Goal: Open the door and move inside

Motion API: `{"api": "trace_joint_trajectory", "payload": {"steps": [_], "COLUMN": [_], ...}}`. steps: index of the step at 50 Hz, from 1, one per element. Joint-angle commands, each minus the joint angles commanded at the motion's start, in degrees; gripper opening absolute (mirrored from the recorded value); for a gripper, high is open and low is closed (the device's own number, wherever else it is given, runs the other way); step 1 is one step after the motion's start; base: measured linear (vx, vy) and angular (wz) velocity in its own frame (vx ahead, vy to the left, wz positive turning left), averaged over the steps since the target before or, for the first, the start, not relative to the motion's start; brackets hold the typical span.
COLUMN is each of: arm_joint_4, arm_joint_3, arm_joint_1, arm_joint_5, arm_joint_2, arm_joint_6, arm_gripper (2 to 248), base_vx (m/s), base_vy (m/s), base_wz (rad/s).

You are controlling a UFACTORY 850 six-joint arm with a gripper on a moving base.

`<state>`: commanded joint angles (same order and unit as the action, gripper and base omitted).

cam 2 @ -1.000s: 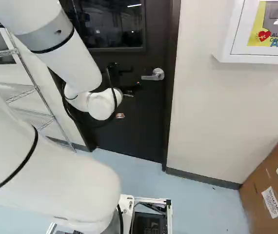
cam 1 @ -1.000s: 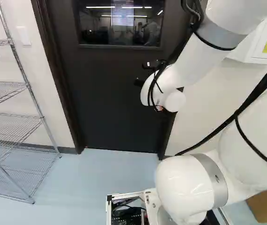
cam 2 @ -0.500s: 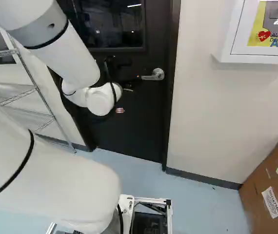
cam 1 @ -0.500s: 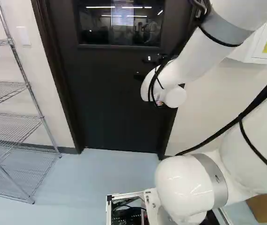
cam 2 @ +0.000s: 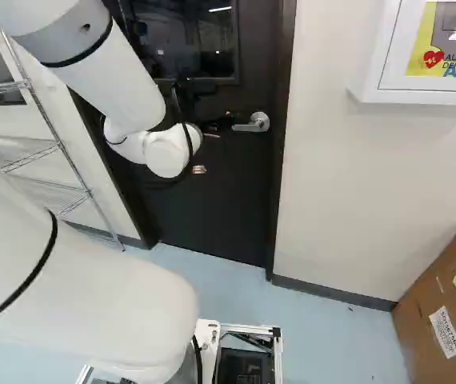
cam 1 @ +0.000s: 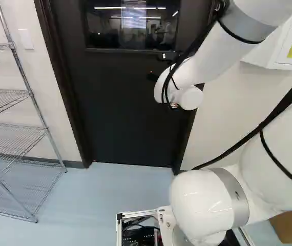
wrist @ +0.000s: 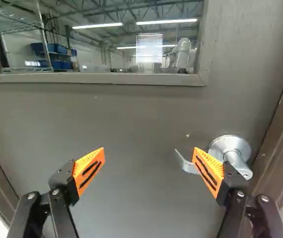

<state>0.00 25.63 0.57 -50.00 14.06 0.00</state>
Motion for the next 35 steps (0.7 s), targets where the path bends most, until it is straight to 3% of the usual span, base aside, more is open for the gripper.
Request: {"api": "trace_joint_trajectory", "payload": {"steps": [35], "arm_joint_4": [0.0], "arm_joint_3": [6.22], "arm_joint_1": [1.52], "arm_joint_5": [2.56], "arm_joint_2": [-6.03], "arm_joint_6": [0.0], "arm_gripper": [247], "base_vx": [0.0], "base_vy": [0.0], "base_wz": [0.0]}}
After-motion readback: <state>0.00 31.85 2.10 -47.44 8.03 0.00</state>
